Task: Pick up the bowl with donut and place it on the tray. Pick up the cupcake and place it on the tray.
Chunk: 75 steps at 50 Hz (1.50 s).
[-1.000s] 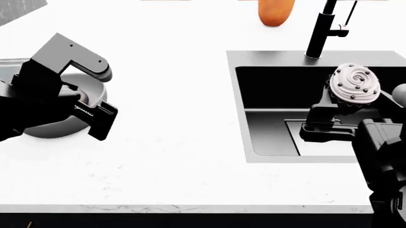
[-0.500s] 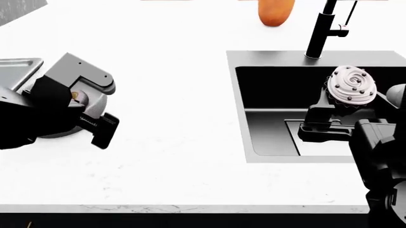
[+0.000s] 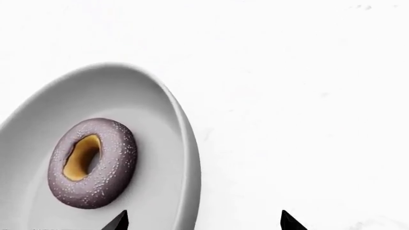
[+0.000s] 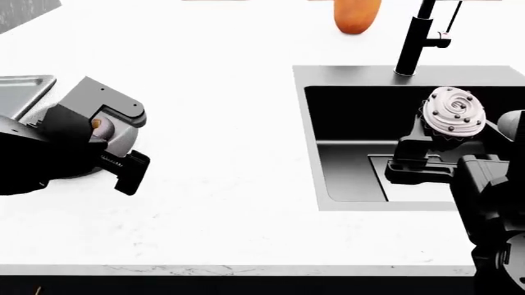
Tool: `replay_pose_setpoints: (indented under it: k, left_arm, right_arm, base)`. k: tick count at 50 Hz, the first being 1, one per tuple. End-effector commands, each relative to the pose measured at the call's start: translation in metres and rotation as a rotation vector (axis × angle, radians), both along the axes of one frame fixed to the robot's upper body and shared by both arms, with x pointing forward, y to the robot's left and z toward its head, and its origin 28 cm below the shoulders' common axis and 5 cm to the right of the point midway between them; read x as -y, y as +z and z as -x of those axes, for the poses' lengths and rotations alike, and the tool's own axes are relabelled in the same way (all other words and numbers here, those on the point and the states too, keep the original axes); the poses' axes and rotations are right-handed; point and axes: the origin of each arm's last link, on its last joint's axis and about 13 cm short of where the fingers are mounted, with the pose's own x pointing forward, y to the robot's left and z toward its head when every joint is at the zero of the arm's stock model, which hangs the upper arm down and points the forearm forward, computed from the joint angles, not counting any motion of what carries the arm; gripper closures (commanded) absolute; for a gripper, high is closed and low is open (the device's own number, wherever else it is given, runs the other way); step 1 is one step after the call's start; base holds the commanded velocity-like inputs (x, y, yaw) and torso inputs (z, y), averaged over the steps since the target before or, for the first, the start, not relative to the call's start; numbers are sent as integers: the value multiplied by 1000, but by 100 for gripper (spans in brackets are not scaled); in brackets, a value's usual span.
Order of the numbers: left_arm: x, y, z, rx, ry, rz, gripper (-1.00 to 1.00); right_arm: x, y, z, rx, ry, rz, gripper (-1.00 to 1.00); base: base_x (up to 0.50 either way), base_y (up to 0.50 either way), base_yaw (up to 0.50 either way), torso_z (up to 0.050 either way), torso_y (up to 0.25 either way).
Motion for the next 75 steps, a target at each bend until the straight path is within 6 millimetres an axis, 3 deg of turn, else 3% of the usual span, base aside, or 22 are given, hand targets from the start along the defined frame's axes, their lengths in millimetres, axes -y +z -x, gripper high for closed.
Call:
replay_pose_setpoints:
  k: [1,37,38,57,67,75]
  left_arm:
    - [-2,-3,-5,-2,24,-12,-100]
    - [-2,-22,-21,-34,46,-29,-100]
    - [-2,-22,-21,-33,43,-27,100]
    - [0,-18,-20,3,14,-10,100]
    - [4,0,-15,89,-34,10,100]
    - [12,30,-1,193,-99,11,100]
  right_arm:
    - [1,-1,-1,3,-3,13,100]
    - [3,-7,-4,-9,-13,11,100]
    - [3,-7,-4,-9,-13,11,100]
    - [3,-7,-2,-4,-16,7,100]
    - [4,-5,2,7,-17,1,100]
    - [5,-3,8,26,-19,-6,100]
  base:
    - [0,0,0,0,0]
    - [0,0,0,0,0]
    - [0,0,0,0,0]
    - [1,0,0,0,0]
    - [-1,0,-1,0,0]
    - [0,0,0,0,0]
